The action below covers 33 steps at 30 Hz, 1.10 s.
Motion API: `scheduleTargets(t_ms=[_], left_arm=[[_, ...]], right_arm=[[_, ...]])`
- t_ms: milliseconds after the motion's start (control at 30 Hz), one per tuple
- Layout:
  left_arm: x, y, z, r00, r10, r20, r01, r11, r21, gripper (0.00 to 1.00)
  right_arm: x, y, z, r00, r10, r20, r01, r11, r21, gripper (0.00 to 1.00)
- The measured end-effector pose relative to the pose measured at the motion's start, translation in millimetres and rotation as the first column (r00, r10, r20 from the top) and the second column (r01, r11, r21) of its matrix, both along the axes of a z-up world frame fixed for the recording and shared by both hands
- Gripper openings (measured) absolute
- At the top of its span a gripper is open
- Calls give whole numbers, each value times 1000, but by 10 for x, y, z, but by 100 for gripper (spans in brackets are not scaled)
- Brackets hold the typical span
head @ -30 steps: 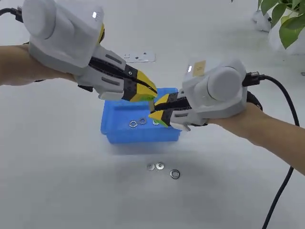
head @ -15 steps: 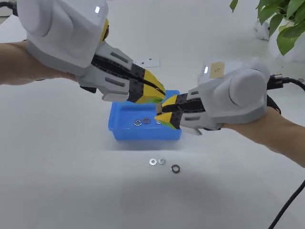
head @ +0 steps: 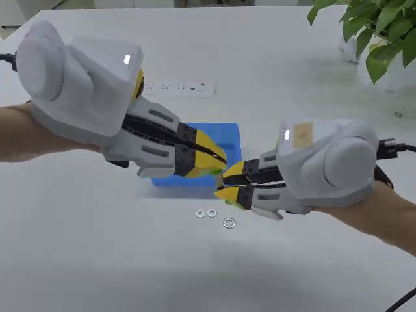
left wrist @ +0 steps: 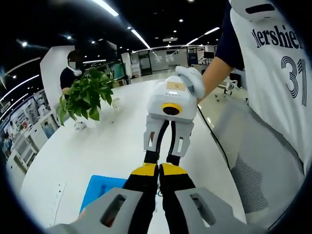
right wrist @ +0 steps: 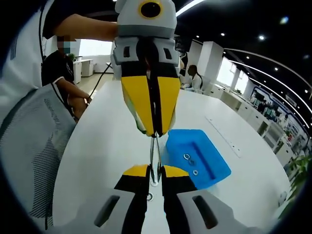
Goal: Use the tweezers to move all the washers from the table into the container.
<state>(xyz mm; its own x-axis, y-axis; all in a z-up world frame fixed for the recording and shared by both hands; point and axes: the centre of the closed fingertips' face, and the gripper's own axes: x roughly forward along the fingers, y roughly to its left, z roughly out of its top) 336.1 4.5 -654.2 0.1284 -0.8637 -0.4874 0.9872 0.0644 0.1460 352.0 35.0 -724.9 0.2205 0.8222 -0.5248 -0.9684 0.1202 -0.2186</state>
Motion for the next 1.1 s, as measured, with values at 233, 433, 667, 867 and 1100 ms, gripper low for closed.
scheduleTargets(t_ms=[233, 433, 667, 867, 1100], left_arm=[[-70, -23, -175, 1000, 6, -27, -6, 1000, 3, 5], [-22, -49, -298, 999, 16, -48, -15, 1000, 11, 5], [15, -66, -404, 997, 18, -72, -17, 1000, 17, 5], [61, -114, -432, 996, 19, -88, -18, 1000, 13, 5], [79, -162, -485, 995, 26, -99, -24, 999, 26, 5]], right_arm=[[-90, -37, -176, 1000, 8, -11, -8, 1000, -22, 11], [-59, -57, -296, 999, -8, -47, 7, 1000, -25, 11], [-56, -72, -401, 997, -22, -71, 20, 999, -27, 11], [-25, -128, -430, 994, -55, -97, 53, 998, -23, 11], [-15, -149, -486, 992, -68, -109, 68, 998, -9, 11]])
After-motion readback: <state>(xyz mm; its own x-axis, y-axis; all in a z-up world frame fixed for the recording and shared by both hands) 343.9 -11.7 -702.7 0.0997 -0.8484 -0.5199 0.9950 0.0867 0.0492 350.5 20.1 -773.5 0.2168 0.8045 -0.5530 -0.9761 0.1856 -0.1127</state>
